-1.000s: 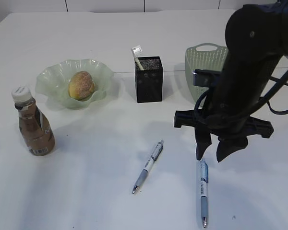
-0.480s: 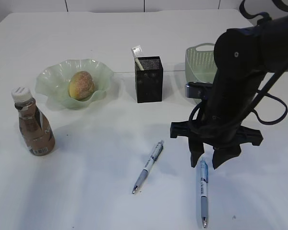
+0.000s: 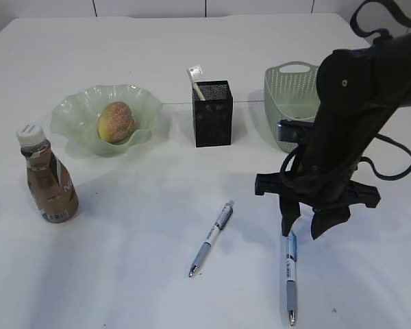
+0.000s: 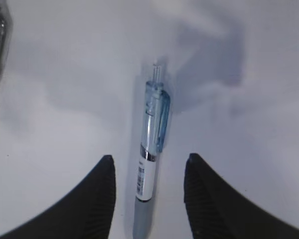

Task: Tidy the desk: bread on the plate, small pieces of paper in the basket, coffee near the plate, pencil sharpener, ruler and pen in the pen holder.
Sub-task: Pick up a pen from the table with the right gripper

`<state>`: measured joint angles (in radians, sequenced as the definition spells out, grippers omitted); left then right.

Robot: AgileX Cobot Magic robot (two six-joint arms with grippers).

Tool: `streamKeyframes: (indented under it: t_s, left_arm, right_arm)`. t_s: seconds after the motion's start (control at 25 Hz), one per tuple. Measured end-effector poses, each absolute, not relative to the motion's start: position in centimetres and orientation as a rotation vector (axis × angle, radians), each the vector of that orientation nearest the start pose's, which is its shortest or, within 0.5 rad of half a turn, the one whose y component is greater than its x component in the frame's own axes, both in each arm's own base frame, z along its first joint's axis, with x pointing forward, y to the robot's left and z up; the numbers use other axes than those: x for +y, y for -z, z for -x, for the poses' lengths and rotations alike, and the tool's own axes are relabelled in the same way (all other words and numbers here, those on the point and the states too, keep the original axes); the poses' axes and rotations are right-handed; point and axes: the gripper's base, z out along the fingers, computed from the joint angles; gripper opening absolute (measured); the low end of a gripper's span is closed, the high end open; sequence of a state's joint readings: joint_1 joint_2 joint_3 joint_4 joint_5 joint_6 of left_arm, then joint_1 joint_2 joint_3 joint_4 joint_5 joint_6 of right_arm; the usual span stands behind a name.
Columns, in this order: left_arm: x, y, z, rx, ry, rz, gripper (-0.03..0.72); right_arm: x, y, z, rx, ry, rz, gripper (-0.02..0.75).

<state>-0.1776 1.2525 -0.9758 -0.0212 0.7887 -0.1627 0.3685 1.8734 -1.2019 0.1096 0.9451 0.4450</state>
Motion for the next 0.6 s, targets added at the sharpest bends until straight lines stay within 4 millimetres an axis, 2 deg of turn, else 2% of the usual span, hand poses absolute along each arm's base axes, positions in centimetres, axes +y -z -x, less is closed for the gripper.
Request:
streamKeyframes:
  t_s: [0.12, 0.44, 0.6]
  left_arm:
    - [-4.5, -30.2, -24.5, 2.556, 0.157, -0.006, 0.238]
    - [-4.5, -30.2, -24.5, 2.556, 0.157, -0.006, 0.238]
    - [-4.5, -30.2, -24.5, 2.554, 0.157, -0.006, 0.238]
  right_arm:
    - [13.5, -15.9, -32.2, 3.158, -0.175, -0.215, 0.366]
    - [13.7, -15.4, -32.5, 3.136, -0.206, -0.219, 0.366]
    - [13.8, -14.4, -32.7, 3.153, -0.19, -0.215, 0.365]
